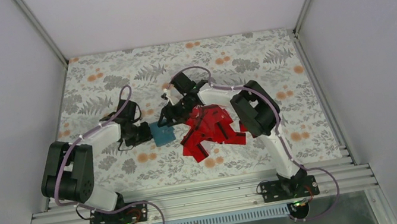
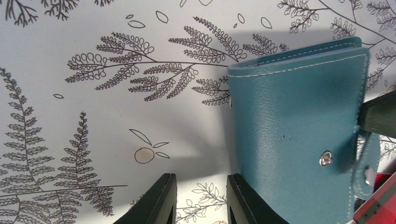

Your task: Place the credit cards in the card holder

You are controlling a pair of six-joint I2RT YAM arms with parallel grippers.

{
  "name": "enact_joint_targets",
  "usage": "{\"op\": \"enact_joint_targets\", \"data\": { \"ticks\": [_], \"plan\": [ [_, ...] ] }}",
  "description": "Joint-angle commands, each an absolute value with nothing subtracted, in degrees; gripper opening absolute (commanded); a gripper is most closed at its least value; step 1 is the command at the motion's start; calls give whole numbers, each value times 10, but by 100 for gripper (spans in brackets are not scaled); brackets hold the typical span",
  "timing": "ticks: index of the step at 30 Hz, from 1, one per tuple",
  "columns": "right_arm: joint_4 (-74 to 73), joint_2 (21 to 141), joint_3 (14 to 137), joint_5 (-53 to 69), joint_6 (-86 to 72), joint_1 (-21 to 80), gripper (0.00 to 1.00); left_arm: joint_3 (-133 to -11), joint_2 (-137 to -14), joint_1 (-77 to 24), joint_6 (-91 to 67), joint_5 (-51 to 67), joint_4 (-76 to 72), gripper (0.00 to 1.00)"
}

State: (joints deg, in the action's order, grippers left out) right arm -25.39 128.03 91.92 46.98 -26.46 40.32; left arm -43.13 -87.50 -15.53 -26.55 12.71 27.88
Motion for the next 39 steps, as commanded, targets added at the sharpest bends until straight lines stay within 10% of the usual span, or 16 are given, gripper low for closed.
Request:
{"op": "enact_joint_targets", "data": {
  "ticks": [1,39],
  "plan": [
    [-247,1289,917,474,-258,402,58,-444,-880,-154,-261,136,270,28],
    [-225,1270,932,537,-259,409,63,-446,-894,-155,-247,155,263,27]
  ]
}}
